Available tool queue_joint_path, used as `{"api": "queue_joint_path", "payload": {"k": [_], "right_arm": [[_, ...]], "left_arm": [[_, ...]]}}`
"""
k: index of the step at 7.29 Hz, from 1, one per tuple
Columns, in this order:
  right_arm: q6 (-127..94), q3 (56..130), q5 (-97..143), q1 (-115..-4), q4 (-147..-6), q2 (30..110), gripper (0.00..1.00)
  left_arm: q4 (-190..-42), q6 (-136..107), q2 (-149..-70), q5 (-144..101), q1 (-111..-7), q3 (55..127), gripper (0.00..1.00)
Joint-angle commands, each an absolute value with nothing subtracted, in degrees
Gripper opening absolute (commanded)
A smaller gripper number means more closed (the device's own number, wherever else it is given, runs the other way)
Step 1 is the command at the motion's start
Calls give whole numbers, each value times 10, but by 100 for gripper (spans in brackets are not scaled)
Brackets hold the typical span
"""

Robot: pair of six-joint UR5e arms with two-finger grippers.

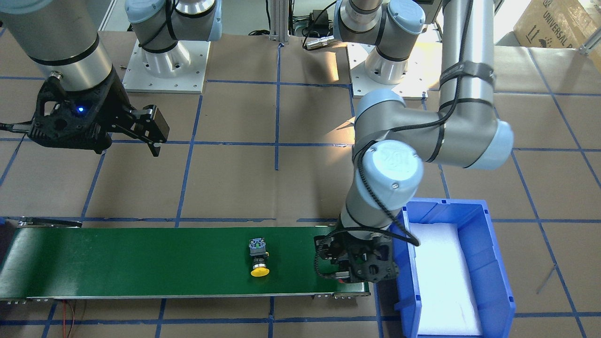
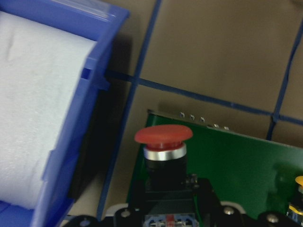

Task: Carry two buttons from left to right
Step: 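Carry the red button to the conveyor and release it with the left gripper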

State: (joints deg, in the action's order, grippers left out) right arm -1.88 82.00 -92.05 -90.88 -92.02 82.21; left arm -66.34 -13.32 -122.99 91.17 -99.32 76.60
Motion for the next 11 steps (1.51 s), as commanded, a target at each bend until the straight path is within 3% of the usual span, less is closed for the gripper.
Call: {"api": "queue_joint_path", "payload": {"k": [1,6,7,8,11], "right_arm": [[-19,820,-921,-907,-920,822,100],[-19,821,-921,-908,-920,821,100],[-19,821,-921,-908,-920,820,100],[-18,821,-921,-908,-920,819,100],[-18,821,-935,-908,-920,817,100]], "left_arm": [[-654,-111,-1254,962,-1028,771,21],[-648,-97,-1236,920,-1025,812,32],[-647,-100,-1236,918,-1027,813,56],[-647,-100,-1231,919,-1023,807,97],[-713,-97,-1150,928,-1002,795,100]]}}
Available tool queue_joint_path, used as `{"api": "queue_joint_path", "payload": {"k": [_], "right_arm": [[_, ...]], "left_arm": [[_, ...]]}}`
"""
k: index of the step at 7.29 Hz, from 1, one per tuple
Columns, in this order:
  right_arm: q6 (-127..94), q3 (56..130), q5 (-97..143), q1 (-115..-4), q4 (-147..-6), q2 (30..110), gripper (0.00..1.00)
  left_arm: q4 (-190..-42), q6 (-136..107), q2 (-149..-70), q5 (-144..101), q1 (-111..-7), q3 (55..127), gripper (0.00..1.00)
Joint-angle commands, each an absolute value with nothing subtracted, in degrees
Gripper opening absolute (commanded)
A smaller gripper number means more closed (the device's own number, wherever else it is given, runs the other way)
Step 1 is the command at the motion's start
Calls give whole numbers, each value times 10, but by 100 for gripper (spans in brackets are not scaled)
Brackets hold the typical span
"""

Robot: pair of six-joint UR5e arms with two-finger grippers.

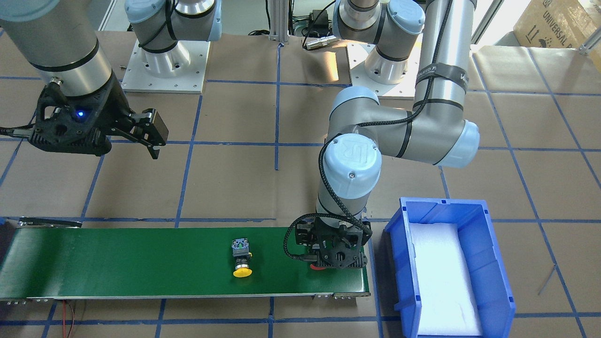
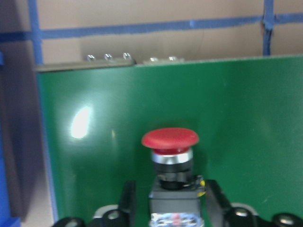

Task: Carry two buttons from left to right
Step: 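Withdraw the left gripper beside the bin while the belt carries both buttons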

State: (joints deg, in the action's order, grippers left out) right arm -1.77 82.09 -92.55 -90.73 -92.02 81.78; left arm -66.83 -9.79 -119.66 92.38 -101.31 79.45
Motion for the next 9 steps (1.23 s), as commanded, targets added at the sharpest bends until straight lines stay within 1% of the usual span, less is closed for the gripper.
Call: {"api": "queue_joint_path", "payload": {"k": [1,3,4,6,7,9], "right_arm": [[-18,821,-939,-907,-920,817,100],[-20,834,-936,-908,-922,817,100],[-21,846,-936,-908,-945,817,100],[-20,854,-938,-908,-970,817,100],[-19,854,-938,-907,-969,817,100],[-20,847,-933,-907,-961,818,100]], "left_arm": [[-772,-91,-1091,928,-979,799,100],[-891,-19,-1003,925,-944,802,100],[-903,-17,-980,923,-939,820,100],[-883,23,-918,919,-926,913,100],[-888,25,-898,910,-925,923,100],[-889,25,-898,889,-925,919,100]]}}
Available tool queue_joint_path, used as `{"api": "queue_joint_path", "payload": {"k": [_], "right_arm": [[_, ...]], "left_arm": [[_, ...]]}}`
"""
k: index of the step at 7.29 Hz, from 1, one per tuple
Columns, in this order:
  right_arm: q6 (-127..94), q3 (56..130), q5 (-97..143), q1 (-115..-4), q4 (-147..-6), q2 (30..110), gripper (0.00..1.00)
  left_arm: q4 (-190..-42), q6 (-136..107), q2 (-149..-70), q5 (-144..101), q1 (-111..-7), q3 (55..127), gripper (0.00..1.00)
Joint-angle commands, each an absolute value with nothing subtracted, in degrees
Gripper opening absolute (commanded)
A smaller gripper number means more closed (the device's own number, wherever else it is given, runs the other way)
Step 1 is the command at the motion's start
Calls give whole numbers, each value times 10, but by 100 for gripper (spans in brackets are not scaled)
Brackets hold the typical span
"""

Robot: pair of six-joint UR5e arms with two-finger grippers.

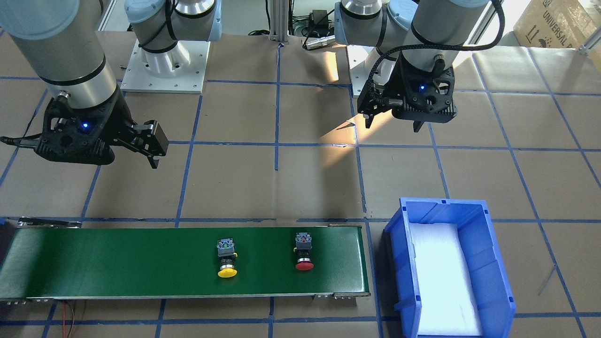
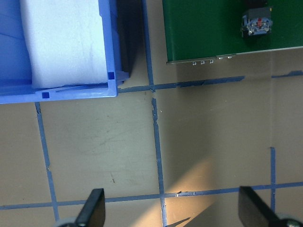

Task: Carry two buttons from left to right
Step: 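Withdraw the left gripper beside the bin while the belt carries both buttons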

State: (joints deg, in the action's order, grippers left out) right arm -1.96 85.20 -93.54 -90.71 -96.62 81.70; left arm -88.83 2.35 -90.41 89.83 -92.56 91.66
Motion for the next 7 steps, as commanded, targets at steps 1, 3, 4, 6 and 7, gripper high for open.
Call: {"api": "queue_joint_path", "payload": {"k": [1,3,4,6,7], "right_arm": [[-19,846,-929,-910,-951,825,100],[-12,846,-896,-900,-926,825,100],[-11,827,-901,-902,-883,823,100],[-18,797,-895,-905,-842,817,100],[-20,803,-896,-905,-845,818,100]], "left_arm": [[-889,25,-898,889,-925,920,100],[-888,25,-900,889,-925,922,100],[-888,26,-901,889,-925,920,100],[-888,26,-901,890,-925,919,100],[-888,26,-900,890,-925,919,100]]}}
